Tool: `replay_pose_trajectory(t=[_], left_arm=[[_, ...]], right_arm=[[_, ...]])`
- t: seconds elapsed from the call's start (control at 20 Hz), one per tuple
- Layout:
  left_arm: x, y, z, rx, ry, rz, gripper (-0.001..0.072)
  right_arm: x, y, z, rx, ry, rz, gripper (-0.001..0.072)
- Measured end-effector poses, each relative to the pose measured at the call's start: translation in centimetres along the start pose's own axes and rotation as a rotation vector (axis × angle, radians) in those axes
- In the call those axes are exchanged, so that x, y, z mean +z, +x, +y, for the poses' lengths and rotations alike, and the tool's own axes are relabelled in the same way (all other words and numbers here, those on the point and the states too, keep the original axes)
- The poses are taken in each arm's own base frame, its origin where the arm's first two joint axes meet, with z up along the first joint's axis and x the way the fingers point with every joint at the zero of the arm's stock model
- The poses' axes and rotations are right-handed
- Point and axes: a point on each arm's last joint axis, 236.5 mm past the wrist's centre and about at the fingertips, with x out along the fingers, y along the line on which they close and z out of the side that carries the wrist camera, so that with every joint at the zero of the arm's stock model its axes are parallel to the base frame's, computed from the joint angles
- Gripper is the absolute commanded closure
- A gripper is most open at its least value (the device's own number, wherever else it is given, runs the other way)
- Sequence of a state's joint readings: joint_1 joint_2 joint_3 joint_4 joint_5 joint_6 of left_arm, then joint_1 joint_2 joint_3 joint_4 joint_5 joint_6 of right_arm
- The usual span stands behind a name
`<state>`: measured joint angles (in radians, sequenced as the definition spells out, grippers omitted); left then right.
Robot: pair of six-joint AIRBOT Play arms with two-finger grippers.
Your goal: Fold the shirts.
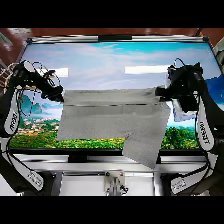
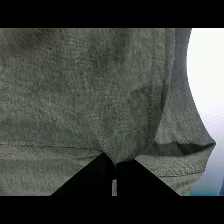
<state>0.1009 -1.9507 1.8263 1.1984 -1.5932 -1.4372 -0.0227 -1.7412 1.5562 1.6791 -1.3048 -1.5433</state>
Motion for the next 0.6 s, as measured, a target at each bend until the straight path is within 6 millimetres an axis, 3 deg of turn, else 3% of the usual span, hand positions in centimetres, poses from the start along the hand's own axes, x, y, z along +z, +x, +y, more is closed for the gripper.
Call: replay_pose_trajectory(t=[0.15, 0.2, 0.3, 0.35, 0.5, 0.6], left_arm=[[-0.7, 0.4, 0.2, 0.004, -0.020, 0.031, 0.0668], [-1.0, 0.7, 0.3, 0.004, -0.026, 0.044, 0.0627], [-1.6, 1.2, 0.5, 0.012, -0.043, 0.069, 0.0150], [-2.0, 1.4, 0.5, 0.008, -0.052, 0.085, 0.0102], [-2.6, 0.5, -0.2, -0.016, -0.057, 0.092, 0.0108], [-3.2, -1.7, -0.2, -0.019, -0.064, 0.071, 0.0108]], right_arm=[[-0.4, 0.6, -0.2, -0.008, 0.011, 0.027, 0.0641], [-0.5, 0.7, -0.3, -0.010, 0.012, 0.031, 0.0603], [-0.5, 0.8, -0.3, -0.012, 0.012, 0.033, 0.0212], [-0.5, 0.8, -0.4, -0.012, 0.011, 0.033, 0.0184], [-0.6, -1.2, -0.3, -0.007, -0.033, 0.039, 0.0184], [-1.0, -3.6, -1.9, -0.053, -0.063, 0.037, 0.0183]])
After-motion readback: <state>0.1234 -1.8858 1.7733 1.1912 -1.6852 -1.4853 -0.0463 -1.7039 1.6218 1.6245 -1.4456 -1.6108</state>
